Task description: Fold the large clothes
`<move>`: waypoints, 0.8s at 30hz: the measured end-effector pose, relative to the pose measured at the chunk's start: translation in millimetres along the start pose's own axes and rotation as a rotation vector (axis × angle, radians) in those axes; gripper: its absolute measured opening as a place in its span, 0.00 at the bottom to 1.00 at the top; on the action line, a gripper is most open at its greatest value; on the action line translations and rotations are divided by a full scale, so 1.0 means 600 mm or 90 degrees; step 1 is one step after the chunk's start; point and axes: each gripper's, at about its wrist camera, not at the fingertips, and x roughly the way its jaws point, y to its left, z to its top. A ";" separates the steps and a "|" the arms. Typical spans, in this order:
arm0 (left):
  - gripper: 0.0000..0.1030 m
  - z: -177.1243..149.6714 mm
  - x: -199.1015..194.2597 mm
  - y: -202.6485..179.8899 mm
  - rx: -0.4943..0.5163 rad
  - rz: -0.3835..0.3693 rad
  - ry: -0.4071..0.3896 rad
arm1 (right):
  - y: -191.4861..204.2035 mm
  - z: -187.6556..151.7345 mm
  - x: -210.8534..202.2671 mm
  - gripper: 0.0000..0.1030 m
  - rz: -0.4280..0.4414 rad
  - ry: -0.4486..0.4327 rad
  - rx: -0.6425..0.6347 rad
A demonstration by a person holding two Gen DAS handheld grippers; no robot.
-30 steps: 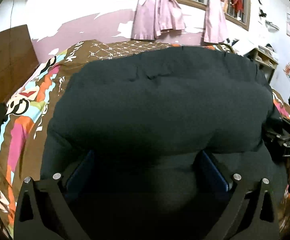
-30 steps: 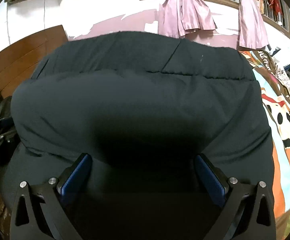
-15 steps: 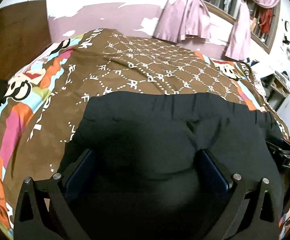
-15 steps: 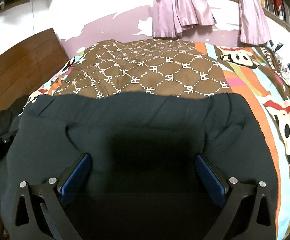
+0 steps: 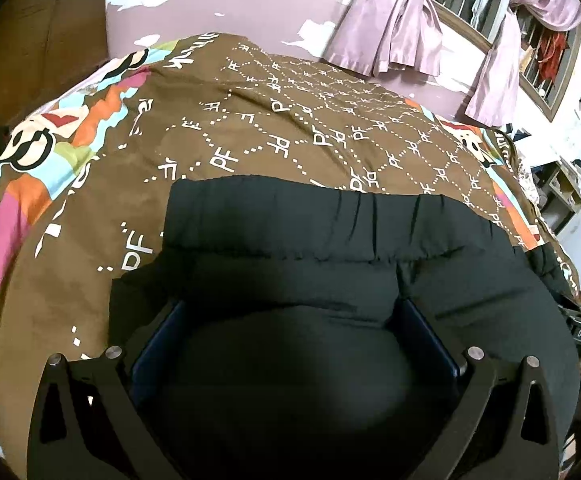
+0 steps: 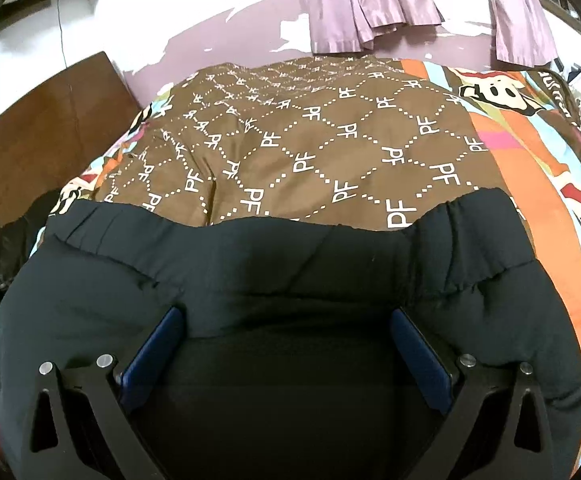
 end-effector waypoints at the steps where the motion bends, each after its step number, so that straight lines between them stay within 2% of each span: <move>1: 0.99 -0.001 0.001 -0.001 0.000 -0.001 0.000 | 0.000 -0.001 0.000 1.00 0.001 -0.002 0.001; 24: 0.99 -0.007 0.007 -0.006 0.004 -0.001 -0.006 | 0.002 -0.012 0.001 1.00 -0.002 -0.019 -0.001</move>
